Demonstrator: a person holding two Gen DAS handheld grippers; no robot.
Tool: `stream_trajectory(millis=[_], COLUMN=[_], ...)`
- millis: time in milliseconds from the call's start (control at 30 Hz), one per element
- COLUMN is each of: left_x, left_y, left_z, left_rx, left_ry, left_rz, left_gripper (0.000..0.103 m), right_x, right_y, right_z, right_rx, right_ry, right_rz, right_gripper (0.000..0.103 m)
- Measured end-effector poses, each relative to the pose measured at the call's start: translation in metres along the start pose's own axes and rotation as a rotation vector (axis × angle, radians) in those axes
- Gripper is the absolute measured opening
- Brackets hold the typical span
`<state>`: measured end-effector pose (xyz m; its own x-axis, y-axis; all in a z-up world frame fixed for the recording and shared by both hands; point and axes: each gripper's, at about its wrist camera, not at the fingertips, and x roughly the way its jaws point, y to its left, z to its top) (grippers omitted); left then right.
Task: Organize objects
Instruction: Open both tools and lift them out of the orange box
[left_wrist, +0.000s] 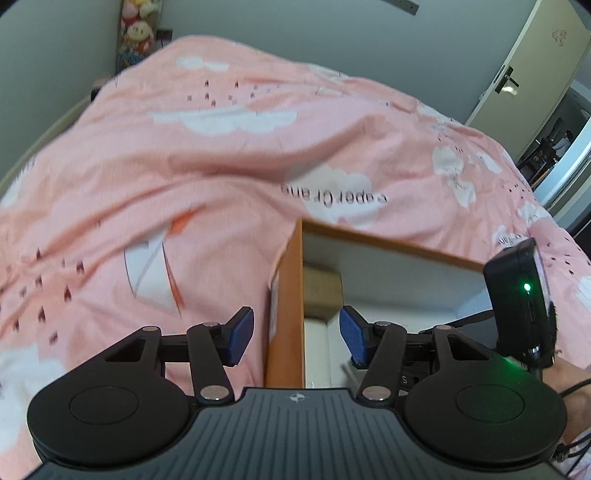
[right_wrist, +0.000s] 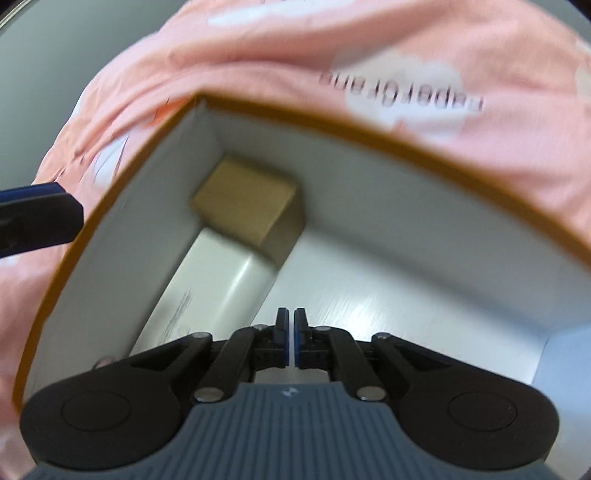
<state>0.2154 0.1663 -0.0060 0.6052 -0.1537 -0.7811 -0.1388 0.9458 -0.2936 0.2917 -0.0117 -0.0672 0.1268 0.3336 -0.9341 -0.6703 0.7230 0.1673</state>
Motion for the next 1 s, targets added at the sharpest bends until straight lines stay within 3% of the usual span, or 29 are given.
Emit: stream_trajectory(millis=[200,267,367,667,867,1000], left_x=[0.0,0.001,0.004,-0.002,-0.012,-0.046], left_y=[0.003,0.003,0.002,-0.004,-0.006,-0.018], left_z=[-0.019,-0.023,-0.028,-0.033,-0.034,-0.04], left_rx=[-0.028,-0.036,-0.044,-0.053,-0.042,-0.011], left_ry=[0.062,0.078,0.104,0.093,0.045,-0.05], left_rz=[-0.007,-0.015,-0.039,-0.03,-0.009,-0.01], left_gripper=[0.059,0.044,0.03,0.029,0.029,0.031], right_x=[0.009,0.014,0.021,0.018,-0.017,-0.058], right_y=[0.012,0.016,0.023,0.031,0.044,0.05], right_z=[-0.008,-0.005,-0.002,-0.005,-0.015,-0.033], right_rx=[0.005,0.004,-0.002,-0.026,-0.088,-0.1], right_ry=[0.089,0.112,0.137,0.118,-0.023,-0.134], right_rz=[0.041,0.053,0.078,0.072,-0.021,-0.051], right_gripper=[0.004,0.004,0.002,0.002,0.007,0.02])
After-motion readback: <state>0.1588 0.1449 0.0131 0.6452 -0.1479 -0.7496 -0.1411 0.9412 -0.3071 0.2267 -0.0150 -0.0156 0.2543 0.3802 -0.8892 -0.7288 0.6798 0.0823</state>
